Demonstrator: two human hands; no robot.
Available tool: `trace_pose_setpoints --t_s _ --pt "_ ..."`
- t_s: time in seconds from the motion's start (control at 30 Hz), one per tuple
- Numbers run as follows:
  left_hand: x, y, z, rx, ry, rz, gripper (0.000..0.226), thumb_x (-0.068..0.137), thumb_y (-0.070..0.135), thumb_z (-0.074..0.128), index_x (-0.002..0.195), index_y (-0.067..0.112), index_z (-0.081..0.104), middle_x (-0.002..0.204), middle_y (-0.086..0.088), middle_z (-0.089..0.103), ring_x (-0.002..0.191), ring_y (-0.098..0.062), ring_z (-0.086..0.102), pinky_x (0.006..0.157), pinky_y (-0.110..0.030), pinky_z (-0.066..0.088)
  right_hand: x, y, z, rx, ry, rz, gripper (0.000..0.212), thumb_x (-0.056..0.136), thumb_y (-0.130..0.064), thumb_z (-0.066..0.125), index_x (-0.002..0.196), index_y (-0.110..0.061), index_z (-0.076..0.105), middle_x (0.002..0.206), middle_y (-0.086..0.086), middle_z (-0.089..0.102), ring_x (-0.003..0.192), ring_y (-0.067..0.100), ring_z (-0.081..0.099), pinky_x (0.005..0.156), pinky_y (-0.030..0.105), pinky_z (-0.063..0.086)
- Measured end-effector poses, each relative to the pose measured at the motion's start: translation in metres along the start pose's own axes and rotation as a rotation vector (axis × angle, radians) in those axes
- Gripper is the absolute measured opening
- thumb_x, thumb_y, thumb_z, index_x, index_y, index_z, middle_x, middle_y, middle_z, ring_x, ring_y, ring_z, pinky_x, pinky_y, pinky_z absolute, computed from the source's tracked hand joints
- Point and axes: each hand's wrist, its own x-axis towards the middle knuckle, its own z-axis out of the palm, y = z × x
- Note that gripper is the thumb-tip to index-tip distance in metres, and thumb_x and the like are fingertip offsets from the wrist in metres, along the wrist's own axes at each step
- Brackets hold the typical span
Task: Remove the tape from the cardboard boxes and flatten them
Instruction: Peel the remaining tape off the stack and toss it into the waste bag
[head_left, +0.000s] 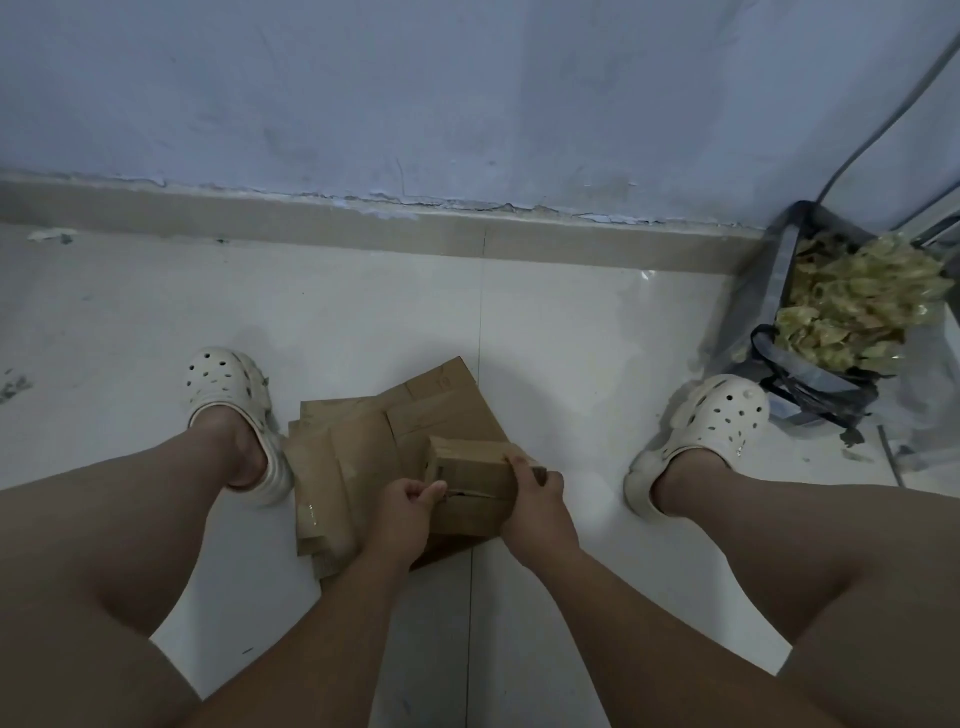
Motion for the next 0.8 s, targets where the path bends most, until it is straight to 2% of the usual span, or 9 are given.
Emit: trace_pose_setpoints --t_s 0.1,0.17,0.2,0.27,0.33,0.43,0.57,0.7,0.8 --pt "-0.001 0.002 0.000 0.029 -0.050 0.014 0.026 0.095 0.033 0.052 0.077 0.015 0.053 0.080 -0.006 0.056 0.076 -0.020 0.052 0.067 -0.033 0.042 0.001 0.002 0.001 0.056 -0.050 -0.029 0.092 0.085 -0.032 0.069 0.151 -0.034 0.005 0.143 0.012 0.008 0.111 0.034 0.053 0.094 0.041 0.051" --pt "-0.005 0.003 -0.001 0.055 -0.061 0.025 0.019 0.096 0.032 0.050 0.085 0.017 0.047 0.087 -0.007 0.055 0.080 -0.020 0.052 0.074 -0.037 0.046 0.000 0.002 0.003 0.027 -0.037 -0.036 0.099 0.081 -0.035 0.074 0.151 -0.032 0.005 0.149 0.012 -0.002 0.123 0.035 0.046 0.099 0.041 0.048" --pt "-0.007 0.004 -0.001 0.034 -0.077 0.028 0.012 0.097 0.031 0.049 0.097 0.019 0.046 0.095 -0.006 0.055 0.086 -0.020 0.054 0.079 -0.041 0.049 -0.001 0.003 0.005 -0.018 -0.010 -0.037 0.099 0.081 -0.034 0.076 0.151 -0.032 0.006 0.152 0.012 -0.011 0.131 0.035 0.038 0.103 0.043 0.046" --pt "-0.006 0.004 0.000 0.058 -0.105 0.065 0.033 0.098 0.024 0.048 0.129 0.024 0.039 0.118 -0.006 0.050 0.102 -0.022 0.053 0.094 -0.044 0.047 -0.004 0.003 0.011 -0.144 0.074 -0.079 0.093 0.080 -0.033 0.076 0.149 -0.032 0.014 0.154 0.009 -0.028 0.143 0.036 0.013 0.110 0.047 0.038" --pt "-0.006 0.007 0.001 0.221 -0.063 0.137 0.050 0.098 0.017 0.046 0.145 0.026 0.030 0.130 -0.005 0.036 0.106 -0.017 0.045 0.098 -0.033 0.040 -0.007 0.002 0.017 -0.256 0.113 -0.161 0.084 0.083 -0.035 0.072 0.148 -0.030 0.018 0.154 0.009 -0.032 0.146 0.037 -0.006 0.114 0.053 0.029" --pt "-0.011 0.012 0.002 0.353 -0.052 0.210 0.059 0.095 0.006 0.044 0.148 0.025 0.026 0.137 -0.004 0.028 0.108 -0.015 0.043 0.088 -0.024 0.039 -0.009 -0.003 0.023 -0.319 0.064 -0.193 0.084 0.086 -0.034 0.065 0.151 -0.032 0.012 0.155 0.010 -0.030 0.144 0.042 -0.014 0.115 0.057 0.022" --pt "-0.012 0.016 -0.010 0.517 -0.124 0.340 0.057 0.092 0.012 0.055 0.146 0.018 0.034 0.132 -0.007 0.038 0.115 -0.018 0.044 0.093 -0.018 0.033 -0.006 -0.001 0.025 -0.365 0.036 -0.144 0.094 0.084 -0.037 0.068 0.152 -0.035 0.003 0.154 0.012 -0.032 0.140 0.051 -0.017 0.115 0.054 0.026" --pt "-0.010 0.024 -0.015 0.621 -0.158 0.409 0.052 0.090 0.022 0.062 0.139 0.020 0.045 0.119 -0.005 0.042 0.106 -0.018 0.047 0.095 -0.026 0.039 -0.003 0.002 0.024 -0.341 0.017 -0.137 0.101 0.079 -0.045 0.073 0.151 -0.037 0.002 0.155 0.011 -0.030 0.140 0.051 -0.019 0.111 0.052 0.034" --pt "-0.011 0.027 -0.013 0.628 -0.135 0.419 0.039 0.090 0.024 0.060 0.129 0.022 0.052 0.113 -0.002 0.037 0.095 -0.016 0.048 0.087 -0.026 0.044 -0.003 0.004 0.027 -0.351 0.037 -0.148 0.097 0.081 -0.045 0.071 0.150 -0.036 0.003 0.157 0.011 -0.021 0.140 0.050 -0.016 0.109 0.050 0.037"
